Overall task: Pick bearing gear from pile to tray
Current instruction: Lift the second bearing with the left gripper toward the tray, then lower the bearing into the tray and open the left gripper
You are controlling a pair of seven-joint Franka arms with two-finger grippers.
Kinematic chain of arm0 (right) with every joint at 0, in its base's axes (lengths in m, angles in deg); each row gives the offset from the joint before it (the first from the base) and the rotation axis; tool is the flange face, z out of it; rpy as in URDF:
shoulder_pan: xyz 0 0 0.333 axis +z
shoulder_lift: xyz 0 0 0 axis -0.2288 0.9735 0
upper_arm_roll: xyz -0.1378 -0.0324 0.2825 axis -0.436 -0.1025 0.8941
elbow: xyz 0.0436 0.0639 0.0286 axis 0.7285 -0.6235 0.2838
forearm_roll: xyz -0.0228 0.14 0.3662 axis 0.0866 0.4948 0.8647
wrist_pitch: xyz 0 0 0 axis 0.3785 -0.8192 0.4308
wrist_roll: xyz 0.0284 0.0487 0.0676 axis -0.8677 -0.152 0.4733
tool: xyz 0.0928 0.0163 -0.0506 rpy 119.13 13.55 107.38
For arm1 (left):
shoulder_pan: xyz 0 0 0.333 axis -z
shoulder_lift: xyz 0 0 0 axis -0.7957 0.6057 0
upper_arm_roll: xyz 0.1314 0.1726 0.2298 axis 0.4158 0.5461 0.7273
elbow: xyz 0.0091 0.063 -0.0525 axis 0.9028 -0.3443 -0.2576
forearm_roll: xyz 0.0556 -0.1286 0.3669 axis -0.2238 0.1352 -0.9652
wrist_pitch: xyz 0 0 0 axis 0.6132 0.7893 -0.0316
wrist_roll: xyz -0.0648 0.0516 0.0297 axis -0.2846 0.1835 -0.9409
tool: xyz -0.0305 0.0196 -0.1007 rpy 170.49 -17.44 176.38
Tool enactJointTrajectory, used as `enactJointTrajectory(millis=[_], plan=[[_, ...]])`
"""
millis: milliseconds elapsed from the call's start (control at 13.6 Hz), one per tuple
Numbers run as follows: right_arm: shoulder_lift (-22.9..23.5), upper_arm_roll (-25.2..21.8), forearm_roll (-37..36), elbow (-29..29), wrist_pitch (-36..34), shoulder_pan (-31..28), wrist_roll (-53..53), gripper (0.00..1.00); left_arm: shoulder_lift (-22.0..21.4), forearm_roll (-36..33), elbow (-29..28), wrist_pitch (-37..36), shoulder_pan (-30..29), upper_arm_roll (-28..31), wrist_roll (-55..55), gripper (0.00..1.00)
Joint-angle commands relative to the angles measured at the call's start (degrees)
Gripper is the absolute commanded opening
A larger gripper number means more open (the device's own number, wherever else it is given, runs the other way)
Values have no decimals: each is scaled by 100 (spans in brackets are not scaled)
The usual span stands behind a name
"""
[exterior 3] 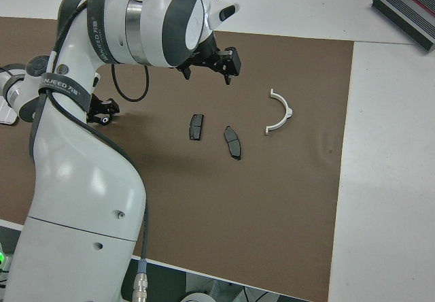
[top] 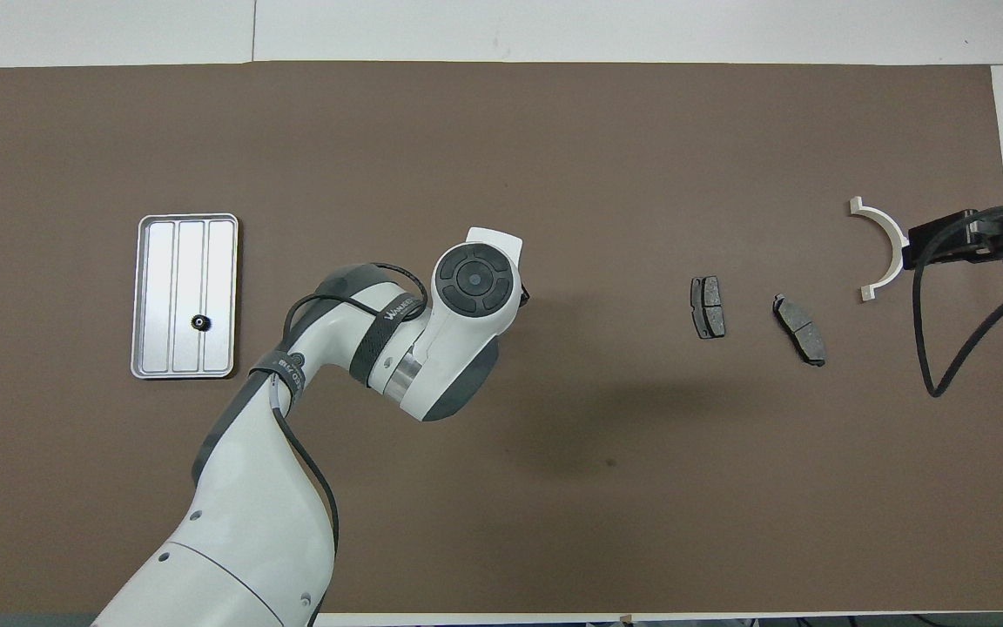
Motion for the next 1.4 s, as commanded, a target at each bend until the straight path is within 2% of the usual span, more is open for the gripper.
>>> enactJointTrajectory(millis=[0, 221, 442, 663, 958, 1326], plan=[[-58, 56, -17, 8, -100, -53, -104, 100, -80, 98, -314, 120, 43, 76, -23, 0], [-58, 56, -17, 8, -117, -61, -104, 100, -361, 98, -271, -72, -114, 85, -6, 0], [-75, 56, -17, 8, -117, -70, -104, 100, -466, 89, -262, -196, -220, 111, 117, 0], [-67, 47, -17, 8, -117, -70, -104, 100, -625, 80, -253, -372, -606, 129, 581, 0], [-67, 47, -26, -1, -117, -44, -104, 100, -845, 80, -288, -609, -1834, 120, 2397, 0], [-67, 47, -43, -9, -100, -35, -104, 100, -836, 80, -244, -513, -3145, 120, 4648, 0]])
